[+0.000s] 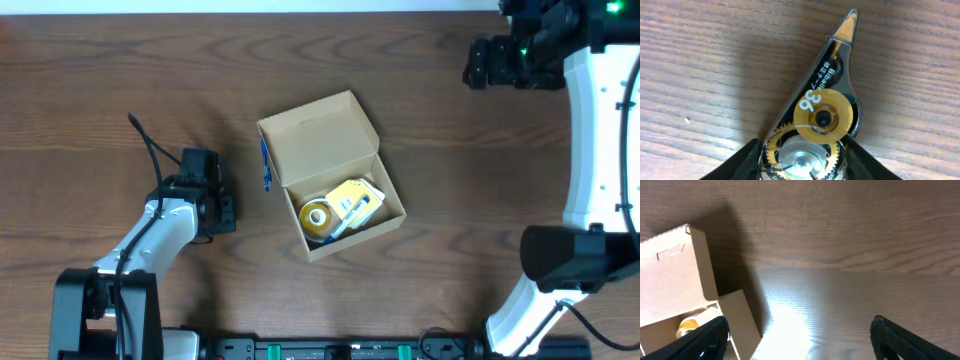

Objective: Pack container
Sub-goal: 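Carry the correction tape into the box and release it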

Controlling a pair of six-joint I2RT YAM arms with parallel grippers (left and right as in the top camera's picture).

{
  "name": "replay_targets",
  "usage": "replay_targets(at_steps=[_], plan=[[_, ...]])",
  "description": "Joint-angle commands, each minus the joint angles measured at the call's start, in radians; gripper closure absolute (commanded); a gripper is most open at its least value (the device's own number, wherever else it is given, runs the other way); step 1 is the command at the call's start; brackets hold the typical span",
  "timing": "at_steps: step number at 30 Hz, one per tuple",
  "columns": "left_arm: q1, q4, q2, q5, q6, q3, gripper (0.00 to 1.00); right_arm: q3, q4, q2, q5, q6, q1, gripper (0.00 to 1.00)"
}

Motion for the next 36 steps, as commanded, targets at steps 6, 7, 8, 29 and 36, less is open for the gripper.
replay_targets(at_steps=[6,7,8,29,36], plan=[[0.003,0.007,-0.007,0.018,-0.024,-0.005,0.53,-0.005,0.000,-0.008,-0.001,-0.011,0.009,0.10],[0.003,0.005,-0.007,0.030,-0.024,-0.002,0.53,-0.005,0.003,-0.008,-0.001,-0.011,0.012,0.10],[0.003,-0.002,-0.007,0.051,-0.024,0.010,0.54,-0.005,0.006,-0.008,0.000,-0.012,0.016,0.10],[-0.241,-0.449,-0.007,0.116,0.146,0.648,0.54,-0.005,0.030,-0.008,0.007,-0.012,0.039,0.09],[-0.480,-0.435,-0.007,0.117,0.211,0.661,0.52,-0.005,0.029,-0.008,0.006,-0.011,0.038,0.09]])
